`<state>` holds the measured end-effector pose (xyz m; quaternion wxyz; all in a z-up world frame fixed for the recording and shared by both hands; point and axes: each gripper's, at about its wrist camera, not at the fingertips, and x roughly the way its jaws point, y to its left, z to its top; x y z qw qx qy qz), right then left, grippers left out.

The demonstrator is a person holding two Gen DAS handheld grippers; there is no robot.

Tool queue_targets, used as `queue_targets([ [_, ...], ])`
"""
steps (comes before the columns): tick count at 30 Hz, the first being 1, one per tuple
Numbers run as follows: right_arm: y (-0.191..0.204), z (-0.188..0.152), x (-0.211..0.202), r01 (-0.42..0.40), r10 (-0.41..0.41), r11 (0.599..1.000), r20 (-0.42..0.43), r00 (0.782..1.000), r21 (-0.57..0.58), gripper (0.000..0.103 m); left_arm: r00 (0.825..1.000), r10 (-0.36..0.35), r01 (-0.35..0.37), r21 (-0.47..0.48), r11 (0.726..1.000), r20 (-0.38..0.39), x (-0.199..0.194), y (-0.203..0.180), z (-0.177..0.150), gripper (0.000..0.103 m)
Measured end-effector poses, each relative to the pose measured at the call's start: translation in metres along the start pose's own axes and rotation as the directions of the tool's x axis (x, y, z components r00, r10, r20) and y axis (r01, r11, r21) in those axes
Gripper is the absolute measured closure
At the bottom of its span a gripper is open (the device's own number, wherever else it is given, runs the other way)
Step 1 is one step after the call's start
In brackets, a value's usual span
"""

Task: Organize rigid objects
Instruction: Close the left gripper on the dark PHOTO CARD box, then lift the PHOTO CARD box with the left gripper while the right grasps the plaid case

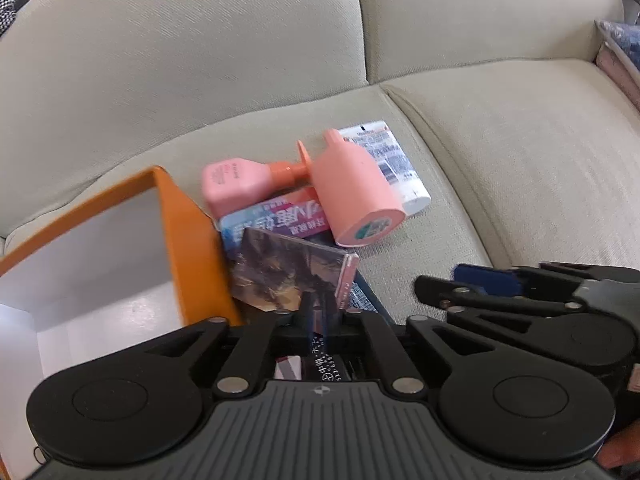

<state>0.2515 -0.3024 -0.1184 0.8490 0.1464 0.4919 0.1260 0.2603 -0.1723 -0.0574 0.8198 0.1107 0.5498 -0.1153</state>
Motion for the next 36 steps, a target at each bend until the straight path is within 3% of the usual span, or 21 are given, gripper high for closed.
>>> queue_targets([
  [3,0.013,0.010,0.005,-0.066,0.066,0.997,-0.018,0.998,-0.028,0.068,0.999,-0.024,0.025,-0.022,0.999,0.035,-0.017,0.011,0.007,0.092],
  [6,0.025,0.021,0.017,-0.116,0.113,0.993,-0.058,0.992,-0.039,0.068,0.999,-0.037,0.037,-0.025,0.999,0.014,-0.024,0.020,0.013,0.080],
  [10,0.038,0.033,0.035,-0.144,0.138,0.988,-0.097,0.986,-0.060,0.068,0.998,-0.063,0.063,-0.064,0.996,0.000,-0.022,0.034,0.014,0.081],
  [16,0.042,0.037,0.056,-0.178,0.176,0.984,-0.132,0.975,-0.003,0.065,0.995,-0.098,0.098,-0.088,0.991,0.000,-0.018,0.043,0.011,0.080],
  [21,0.042,0.023,0.034,-0.163,0.161,0.987,-0.098,0.982,-0.012,0.073,0.990,-0.141,0.140,-0.097,0.985,-0.005,-0.019,0.043,0.007,0.080],
  [24,0.041,0.007,0.013,-0.157,0.155,0.987,-0.090,0.984,-0.024,0.077,0.978,-0.210,0.205,-0.139,0.969,-0.021,-0.022,0.040,0.001,0.078],
  [28,0.043,-0.018,-0.012,-0.114,0.107,0.988,-0.074,0.992,-0.104,0.077,0.959,-0.278,0.264,-0.200,0.943,-0.045,-0.017,0.030,-0.007,0.061],
  [31,0.046,-0.038,-0.018,-0.089,0.076,0.985,-0.091,0.993,-0.147,0.077,0.966,-0.243,0.219,-0.224,0.950,-0.084,-0.009,0.015,-0.017,0.056],
  [36,0.046,-0.059,-0.027,-0.068,0.054,0.982,-0.082,0.995,-0.177,0.078,0.977,-0.170,0.135,-0.244,0.960,-0.127,0.005,0.002,-0.031,0.055],
])
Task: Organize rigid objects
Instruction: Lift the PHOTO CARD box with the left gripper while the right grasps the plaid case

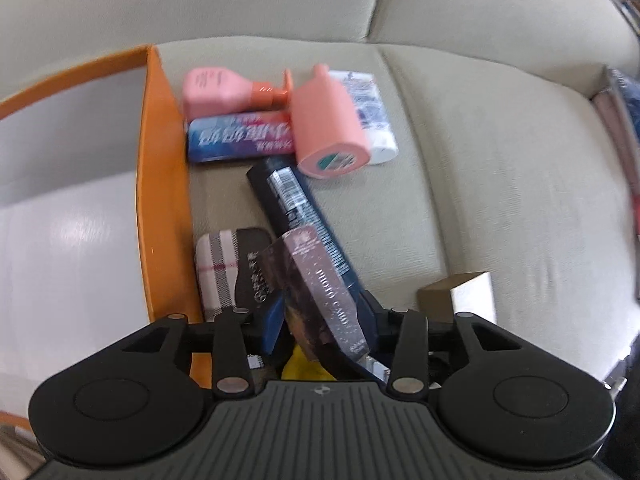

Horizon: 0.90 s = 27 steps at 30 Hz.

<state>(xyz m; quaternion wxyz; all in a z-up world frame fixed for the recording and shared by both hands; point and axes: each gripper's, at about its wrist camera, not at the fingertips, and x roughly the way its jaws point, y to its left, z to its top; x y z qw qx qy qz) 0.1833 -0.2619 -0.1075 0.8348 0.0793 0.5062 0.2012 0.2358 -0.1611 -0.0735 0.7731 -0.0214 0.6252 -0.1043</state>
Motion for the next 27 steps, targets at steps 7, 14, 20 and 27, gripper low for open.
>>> queue_targets([
  [7,0.000,-0.004,0.002,0.009,-0.009,1.000,0.019,1.000,-0.021,0.078,0.998,0.049,-0.048,-0.007,0.999,0.025,0.011,-0.008,-0.006,0.050],
  [14,-0.004,-0.007,0.000,-0.032,0.032,0.999,0.004,0.999,-0.013,0.077,0.999,0.049,-0.050,0.044,0.998,0.020,0.011,-0.017,-0.011,0.065],
  [20,-0.014,-0.012,-0.013,-0.053,0.053,0.999,-0.005,0.999,0.010,0.064,0.997,0.046,-0.050,0.071,0.996,0.063,0.001,-0.011,-0.016,0.072],
  [27,-0.046,-0.015,-0.013,-0.051,0.055,0.991,-0.031,0.998,0.128,0.066,0.992,0.008,-0.024,0.124,0.992,0.124,-0.015,0.000,-0.022,0.078],
])
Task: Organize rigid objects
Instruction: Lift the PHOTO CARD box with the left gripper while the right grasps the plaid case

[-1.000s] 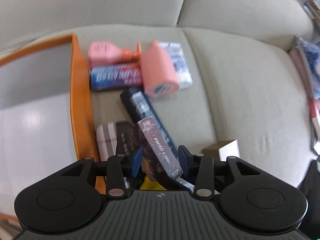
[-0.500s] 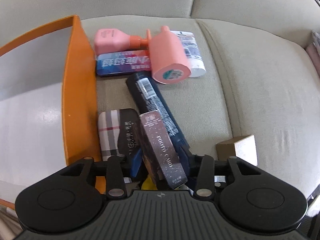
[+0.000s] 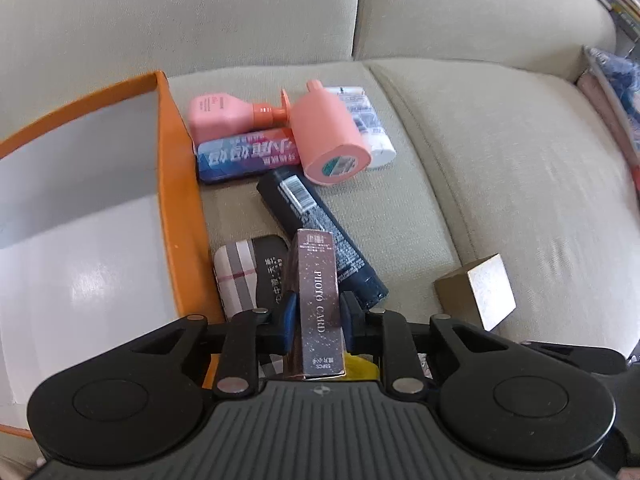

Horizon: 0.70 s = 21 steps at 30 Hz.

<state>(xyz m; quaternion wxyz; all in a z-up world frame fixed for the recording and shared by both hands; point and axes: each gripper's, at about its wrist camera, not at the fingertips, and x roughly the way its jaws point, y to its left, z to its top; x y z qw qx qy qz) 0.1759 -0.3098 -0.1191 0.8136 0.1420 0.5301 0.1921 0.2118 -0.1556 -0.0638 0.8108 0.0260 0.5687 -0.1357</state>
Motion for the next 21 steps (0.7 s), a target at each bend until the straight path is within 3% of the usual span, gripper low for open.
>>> queue_targets([
  [6,0.020,0.011,0.010,-0.039,0.039,0.999,-0.010,0.999,0.010,0.070,0.994,-0.050,0.049,0.010,0.999,0.098,-0.041,0.005,0.003,0.078],
  [10,0.034,0.021,0.016,-0.083,0.083,0.996,-0.025,0.996,0.017,0.069,0.980,-0.085,0.086,0.000,0.996,0.178,-0.079,0.020,0.005,0.078],
  [15,0.044,0.037,0.050,-0.077,0.078,0.997,-0.062,0.995,0.021,0.068,0.960,-0.054,0.071,-0.053,0.996,0.274,-0.121,0.056,0.003,0.078],
  [21,0.041,0.043,0.084,-0.042,0.049,0.997,-0.119,0.992,0.060,0.061,0.957,0.038,0.010,-0.164,0.986,0.287,-0.127,0.114,-0.003,0.078],
])
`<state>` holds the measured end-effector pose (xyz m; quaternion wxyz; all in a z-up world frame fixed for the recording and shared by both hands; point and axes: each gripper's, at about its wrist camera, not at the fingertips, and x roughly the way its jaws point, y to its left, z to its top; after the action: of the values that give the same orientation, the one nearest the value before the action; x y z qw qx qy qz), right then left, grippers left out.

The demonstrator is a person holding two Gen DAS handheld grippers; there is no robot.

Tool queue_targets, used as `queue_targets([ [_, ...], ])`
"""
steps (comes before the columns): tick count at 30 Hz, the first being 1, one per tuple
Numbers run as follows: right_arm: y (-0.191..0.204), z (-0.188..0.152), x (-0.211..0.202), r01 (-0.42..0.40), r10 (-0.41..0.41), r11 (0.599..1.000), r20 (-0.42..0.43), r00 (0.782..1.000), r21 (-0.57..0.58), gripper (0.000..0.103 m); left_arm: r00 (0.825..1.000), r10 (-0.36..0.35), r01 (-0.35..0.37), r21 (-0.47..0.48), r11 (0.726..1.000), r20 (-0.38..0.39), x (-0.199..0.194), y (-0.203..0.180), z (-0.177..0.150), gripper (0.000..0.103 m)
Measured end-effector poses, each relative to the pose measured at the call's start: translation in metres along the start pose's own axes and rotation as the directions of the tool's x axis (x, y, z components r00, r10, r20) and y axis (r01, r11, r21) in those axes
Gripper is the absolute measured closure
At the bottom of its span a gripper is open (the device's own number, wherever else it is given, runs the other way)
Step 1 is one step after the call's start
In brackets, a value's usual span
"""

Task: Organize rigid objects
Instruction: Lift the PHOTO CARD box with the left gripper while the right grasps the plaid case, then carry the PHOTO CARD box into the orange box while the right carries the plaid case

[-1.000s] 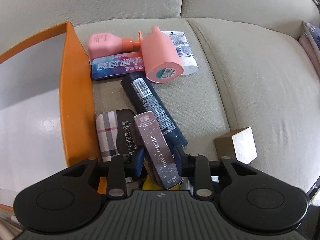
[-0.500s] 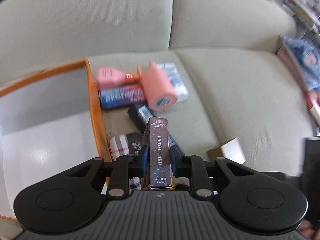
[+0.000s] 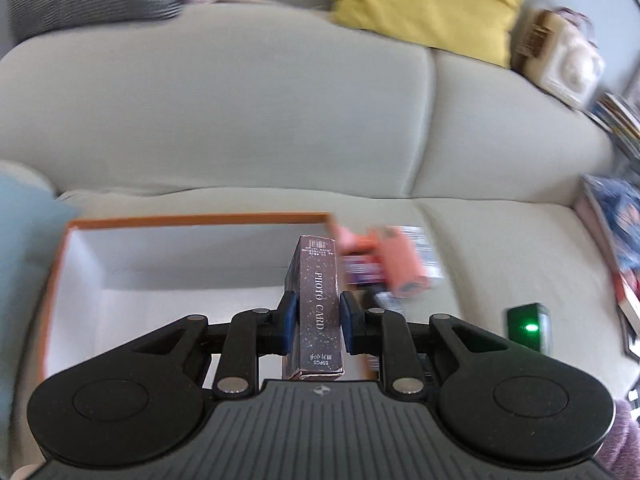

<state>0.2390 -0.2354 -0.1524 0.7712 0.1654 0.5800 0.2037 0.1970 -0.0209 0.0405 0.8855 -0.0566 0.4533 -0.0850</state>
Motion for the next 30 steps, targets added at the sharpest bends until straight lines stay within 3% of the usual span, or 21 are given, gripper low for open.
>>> queue_targets([
  [5,-0.005,0.003,0.016,-0.025,0.026,0.999,-0.018,1.000,0.049,0.056,0.999,0.028,-0.032,-0.115,0.993,-0.036,0.021,0.050,-0.008,0.078],
  [10,0.003,0.004,0.017,-0.010,0.010,1.000,-0.005,1.000,0.027,0.064,0.998,0.018,-0.028,-0.178,0.984,-0.061,0.044,0.086,-0.022,0.078],
  [13,0.014,0.002,0.009,0.031,-0.031,0.999,0.010,0.999,-0.010,0.075,0.998,0.001,-0.015,-0.215,0.976,-0.066,0.055,0.104,-0.029,0.078],
  [15,0.022,0.000,-0.002,0.043,-0.042,0.998,0.027,0.999,-0.036,0.084,0.998,-0.007,-0.008,-0.225,0.974,-0.066,0.058,0.111,-0.034,0.078],
  [18,0.036,-0.002,-0.015,0.032,-0.029,0.997,0.040,0.999,-0.065,0.087,0.995,-0.009,-0.016,-0.244,0.970,-0.099,0.065,0.121,-0.042,0.078],
  [26,0.056,0.001,-0.008,0.058,-0.053,0.991,0.040,0.998,-0.122,0.083,0.971,0.042,-0.100,-0.242,0.965,-0.235,0.076,0.133,-0.060,0.078],
  [30,0.057,0.004,-0.005,0.070,-0.065,0.992,0.049,0.997,-0.106,0.086,0.976,0.032,-0.090,-0.264,0.960,-0.216,0.071,0.136,-0.061,0.078],
])
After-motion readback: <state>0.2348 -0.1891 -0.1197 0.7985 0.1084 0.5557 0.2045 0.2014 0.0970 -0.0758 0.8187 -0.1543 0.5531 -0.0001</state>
